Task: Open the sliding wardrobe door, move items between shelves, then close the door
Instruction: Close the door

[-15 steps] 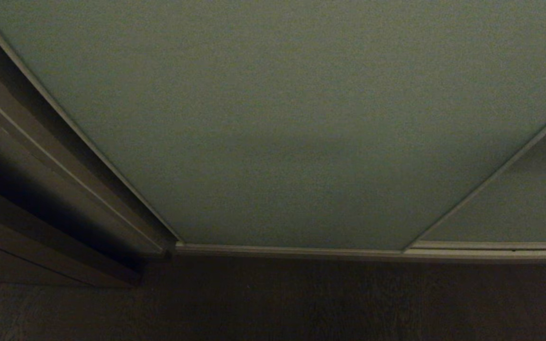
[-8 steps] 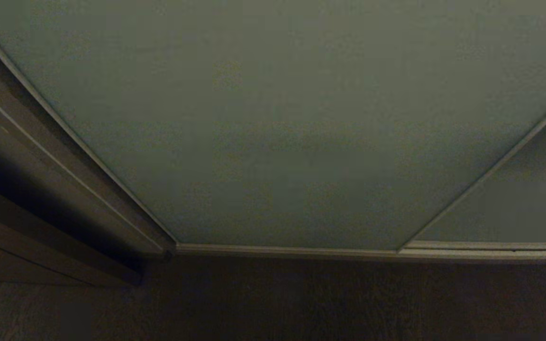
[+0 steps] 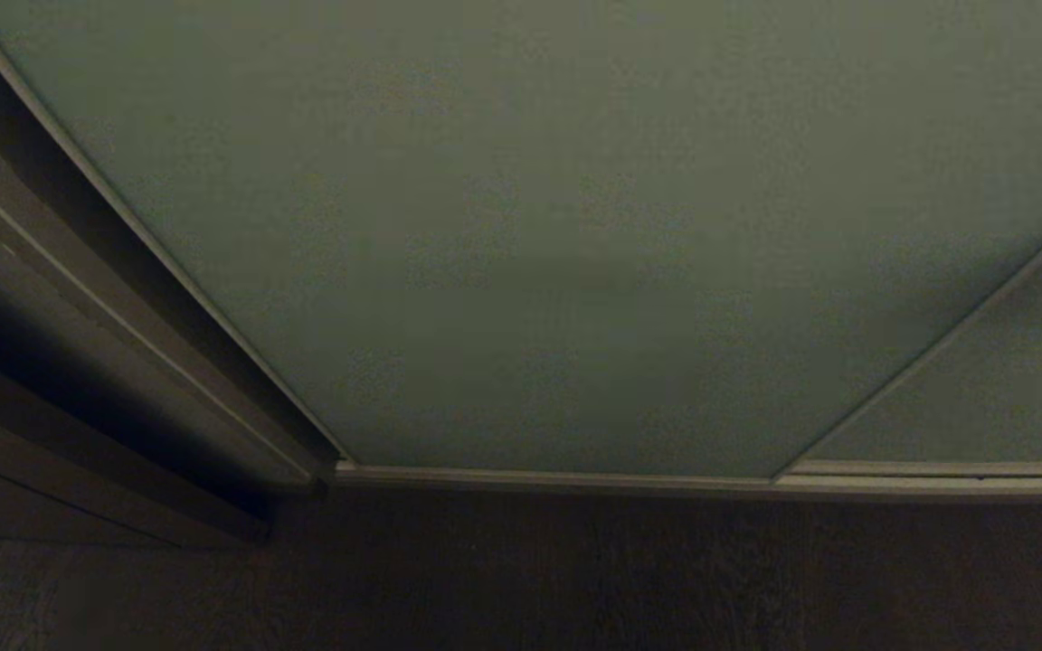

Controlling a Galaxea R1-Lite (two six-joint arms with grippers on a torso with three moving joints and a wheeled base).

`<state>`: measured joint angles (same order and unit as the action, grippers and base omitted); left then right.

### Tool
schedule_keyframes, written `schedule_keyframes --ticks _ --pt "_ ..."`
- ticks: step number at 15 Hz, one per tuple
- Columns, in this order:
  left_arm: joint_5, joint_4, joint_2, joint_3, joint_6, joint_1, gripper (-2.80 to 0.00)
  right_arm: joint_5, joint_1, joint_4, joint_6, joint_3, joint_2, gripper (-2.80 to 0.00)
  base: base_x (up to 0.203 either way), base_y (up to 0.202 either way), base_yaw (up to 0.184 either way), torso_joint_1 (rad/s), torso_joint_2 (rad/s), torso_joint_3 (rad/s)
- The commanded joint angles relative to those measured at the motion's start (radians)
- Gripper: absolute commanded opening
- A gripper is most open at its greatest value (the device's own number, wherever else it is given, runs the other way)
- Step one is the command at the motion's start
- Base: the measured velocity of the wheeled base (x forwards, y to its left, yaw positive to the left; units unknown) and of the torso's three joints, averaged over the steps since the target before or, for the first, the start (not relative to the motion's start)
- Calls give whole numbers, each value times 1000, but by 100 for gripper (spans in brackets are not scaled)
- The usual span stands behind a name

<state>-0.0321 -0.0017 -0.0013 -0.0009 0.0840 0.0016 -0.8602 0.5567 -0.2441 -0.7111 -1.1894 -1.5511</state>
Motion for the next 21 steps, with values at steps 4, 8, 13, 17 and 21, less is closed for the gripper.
schedule_keyframes --ticks 4,8,13,17,21 --pt "0 0 1 -1 0 0 -280 -3 -21 -1 -2 5 5 -280 0 0 0 0 0 0" --pt "0 0 1 -1 0 0 -280 -2 -28 0 -3 15 11 -280 0 0 0 0 0 0" --pt "0 0 1 -1 0 0 -280 0 -28 -1 -2 21 12 -280 0 0 0 0 0 0" --pt "0 0 1 -1 0 0 -280 0 -28 -6 -2 31 11 -280 0 0 0 0 0 0" --pt "0 0 1 1 0 0 -280 50 -28 -2 25 45 44 -280 0 0 0 0 0 0"
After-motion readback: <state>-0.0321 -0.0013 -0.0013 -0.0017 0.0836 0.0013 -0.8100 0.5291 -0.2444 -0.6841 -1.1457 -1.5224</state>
